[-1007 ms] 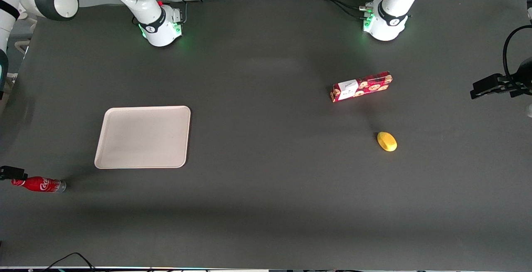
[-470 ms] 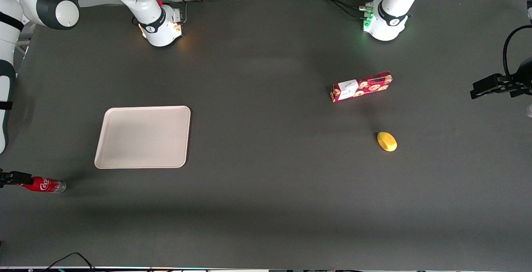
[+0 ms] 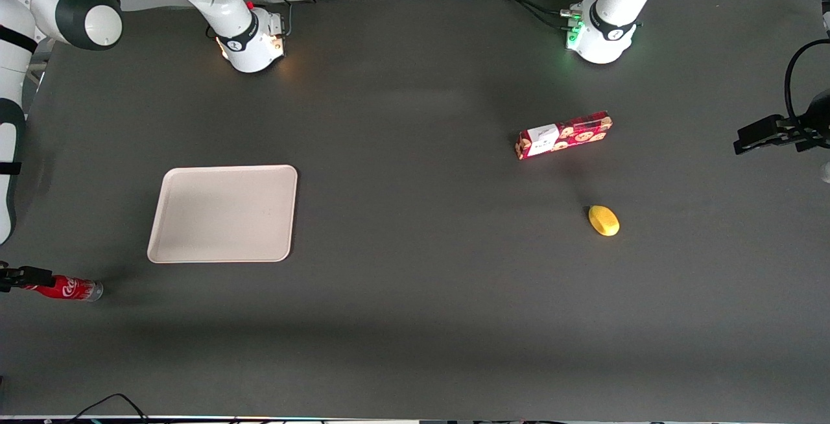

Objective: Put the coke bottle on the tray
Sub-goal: 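Close the right gripper around the bottle's cap end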

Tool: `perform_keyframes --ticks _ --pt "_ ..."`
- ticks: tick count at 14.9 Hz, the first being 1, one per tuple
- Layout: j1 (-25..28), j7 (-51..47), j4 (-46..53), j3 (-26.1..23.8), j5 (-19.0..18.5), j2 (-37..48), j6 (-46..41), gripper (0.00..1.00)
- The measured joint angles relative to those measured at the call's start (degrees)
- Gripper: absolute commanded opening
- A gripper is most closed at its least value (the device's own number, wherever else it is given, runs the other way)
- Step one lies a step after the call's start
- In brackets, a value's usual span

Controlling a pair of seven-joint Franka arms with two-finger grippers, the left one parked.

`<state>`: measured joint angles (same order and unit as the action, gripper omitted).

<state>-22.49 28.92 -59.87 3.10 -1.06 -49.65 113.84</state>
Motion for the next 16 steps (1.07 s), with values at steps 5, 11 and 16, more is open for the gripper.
perform_keyframes --ticks 5,11,16 --pt "0.00 0.00 0.00 -0.15 0.09 -0.02 0.00 0.24" --pt "0.00 0.00 0.12 -0.40 0.49 -0.04 -0.02 0.00" --pt "0.05 0.00 0.39 -0.42 0.49 -0.03 -0.04 0.00"
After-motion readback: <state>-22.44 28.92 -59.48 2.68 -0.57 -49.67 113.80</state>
